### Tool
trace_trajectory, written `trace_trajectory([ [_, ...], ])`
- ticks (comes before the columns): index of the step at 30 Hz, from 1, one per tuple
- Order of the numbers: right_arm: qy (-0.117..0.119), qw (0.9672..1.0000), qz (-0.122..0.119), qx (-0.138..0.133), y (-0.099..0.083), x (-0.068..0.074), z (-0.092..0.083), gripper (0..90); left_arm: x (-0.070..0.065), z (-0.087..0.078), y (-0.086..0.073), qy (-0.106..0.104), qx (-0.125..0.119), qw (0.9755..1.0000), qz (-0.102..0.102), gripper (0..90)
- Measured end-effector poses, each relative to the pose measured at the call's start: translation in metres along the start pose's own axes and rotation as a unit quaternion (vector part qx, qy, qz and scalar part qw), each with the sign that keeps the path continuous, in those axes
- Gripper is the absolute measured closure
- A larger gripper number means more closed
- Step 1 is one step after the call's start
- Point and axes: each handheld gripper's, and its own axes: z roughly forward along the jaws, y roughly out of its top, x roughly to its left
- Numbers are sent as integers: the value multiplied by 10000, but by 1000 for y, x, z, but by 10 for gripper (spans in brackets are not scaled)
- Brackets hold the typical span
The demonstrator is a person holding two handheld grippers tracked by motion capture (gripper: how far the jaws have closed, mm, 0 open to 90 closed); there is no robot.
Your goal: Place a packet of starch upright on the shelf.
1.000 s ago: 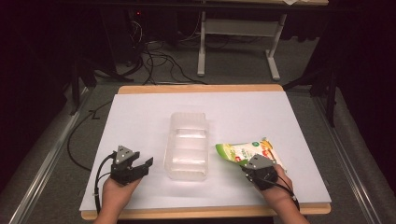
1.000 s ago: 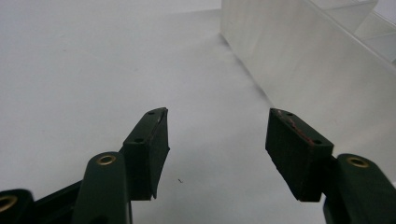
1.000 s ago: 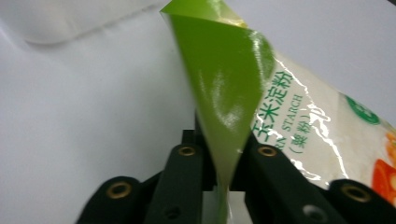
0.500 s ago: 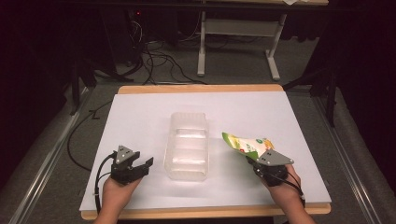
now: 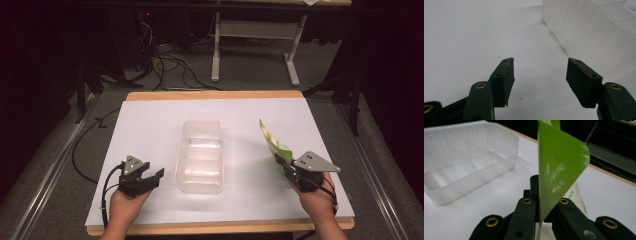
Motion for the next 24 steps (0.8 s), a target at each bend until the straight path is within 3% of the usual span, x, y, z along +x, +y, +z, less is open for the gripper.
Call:
trace_trajectory([
  [5, -51, 9995, 207, -242, 4, -10, -8, 900, 0, 0, 0, -4, 2, 10000, 2, 399],
  [10, -72, 9992, 225, -333, 7, -12, -11, 900, 0, 0, 0, -1, 6, 10000, 2, 399],
  [16, -98, 9985, 192, -508, 14, -10, -15, 900, 0, 0, 0, 8, 8, 10000, 0, 399],
  [24, -50, 9949, 42, -1006, 24, -3, -20, 900, 1, -1, 0, 17, -4, 10000, -6, 399],
])
